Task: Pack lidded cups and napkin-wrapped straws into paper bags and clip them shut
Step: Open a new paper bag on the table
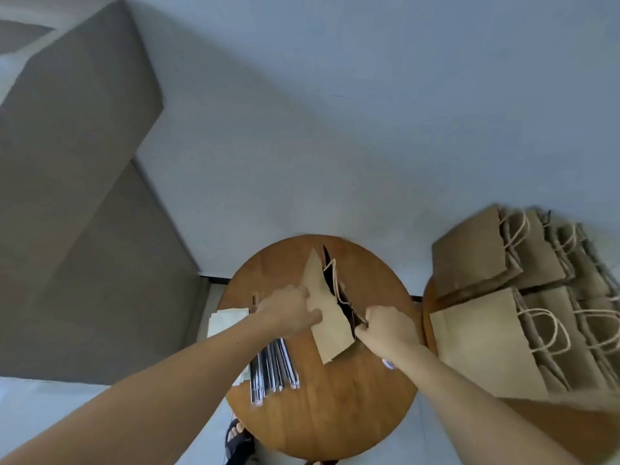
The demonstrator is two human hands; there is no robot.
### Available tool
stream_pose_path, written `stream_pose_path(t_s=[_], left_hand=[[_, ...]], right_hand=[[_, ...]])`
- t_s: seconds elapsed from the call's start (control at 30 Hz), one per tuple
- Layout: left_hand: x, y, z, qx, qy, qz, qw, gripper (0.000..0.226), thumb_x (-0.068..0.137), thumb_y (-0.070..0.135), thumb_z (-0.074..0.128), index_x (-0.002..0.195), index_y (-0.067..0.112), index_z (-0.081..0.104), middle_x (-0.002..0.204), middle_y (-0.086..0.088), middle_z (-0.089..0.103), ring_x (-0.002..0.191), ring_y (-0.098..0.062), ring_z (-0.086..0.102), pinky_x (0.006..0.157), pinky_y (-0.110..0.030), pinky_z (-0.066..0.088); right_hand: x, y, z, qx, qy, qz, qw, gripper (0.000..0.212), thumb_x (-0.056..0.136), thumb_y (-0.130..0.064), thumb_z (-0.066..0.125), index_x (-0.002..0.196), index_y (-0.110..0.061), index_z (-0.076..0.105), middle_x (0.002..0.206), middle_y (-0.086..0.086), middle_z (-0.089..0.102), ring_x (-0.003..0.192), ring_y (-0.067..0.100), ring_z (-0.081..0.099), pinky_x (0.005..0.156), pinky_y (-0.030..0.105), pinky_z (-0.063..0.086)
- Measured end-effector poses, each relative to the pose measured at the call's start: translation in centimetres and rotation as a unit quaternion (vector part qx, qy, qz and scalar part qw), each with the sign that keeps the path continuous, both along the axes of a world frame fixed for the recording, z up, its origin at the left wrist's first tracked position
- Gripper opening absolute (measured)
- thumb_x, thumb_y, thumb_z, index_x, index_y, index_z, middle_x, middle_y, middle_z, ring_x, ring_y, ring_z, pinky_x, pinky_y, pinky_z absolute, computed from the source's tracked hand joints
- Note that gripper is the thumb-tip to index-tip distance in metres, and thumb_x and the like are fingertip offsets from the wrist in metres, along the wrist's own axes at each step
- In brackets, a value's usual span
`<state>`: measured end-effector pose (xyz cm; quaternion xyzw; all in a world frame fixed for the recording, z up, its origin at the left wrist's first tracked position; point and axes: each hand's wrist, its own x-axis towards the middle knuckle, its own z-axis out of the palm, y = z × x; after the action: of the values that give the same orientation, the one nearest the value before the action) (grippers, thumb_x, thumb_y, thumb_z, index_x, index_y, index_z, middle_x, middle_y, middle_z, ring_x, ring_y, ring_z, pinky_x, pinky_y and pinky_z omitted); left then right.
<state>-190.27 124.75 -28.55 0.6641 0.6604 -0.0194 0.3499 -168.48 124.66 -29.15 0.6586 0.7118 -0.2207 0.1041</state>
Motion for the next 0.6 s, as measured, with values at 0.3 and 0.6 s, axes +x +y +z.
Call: stream_pose_path(t_s=[0.3,0.6], left_hand=[[6.8,-5.2,-1.8,-0.110,-0.009,-0.041,0.993,0.095,0.067,0.078,0.057,0.138,0.017,0.041,0.118,0.000,0.061,0.102,-0.022,0.060,0.089,-0.041,0.053],[9.4,-5.7,-2.2,-0.098,-0.001,0.069,0.993,0.058,0.086,0.063,0.047,0.120,0.015,0.053,0.097,-0.003,0.064,0.090,-0.023,0.065,0.077,-0.038,0.055]], right_hand=[[5.6,-6.8,-0.1,-0.095,0.043,0.051,0.993,0.036,0.081,-0.047,0.053,0.062,-0.022,0.035,0.062,-0.006,0.039,0.056,0.012,0.040,0.050,0.026,0.026],[6.0,-4.3,-1.7,-0.128,0.202,-0.057,0.969,0.049,0.074,-0.066,0.061,0.107,-0.029,0.056,0.101,-0.013,0.062,0.095,0.011,0.060,0.080,0.031,0.053]])
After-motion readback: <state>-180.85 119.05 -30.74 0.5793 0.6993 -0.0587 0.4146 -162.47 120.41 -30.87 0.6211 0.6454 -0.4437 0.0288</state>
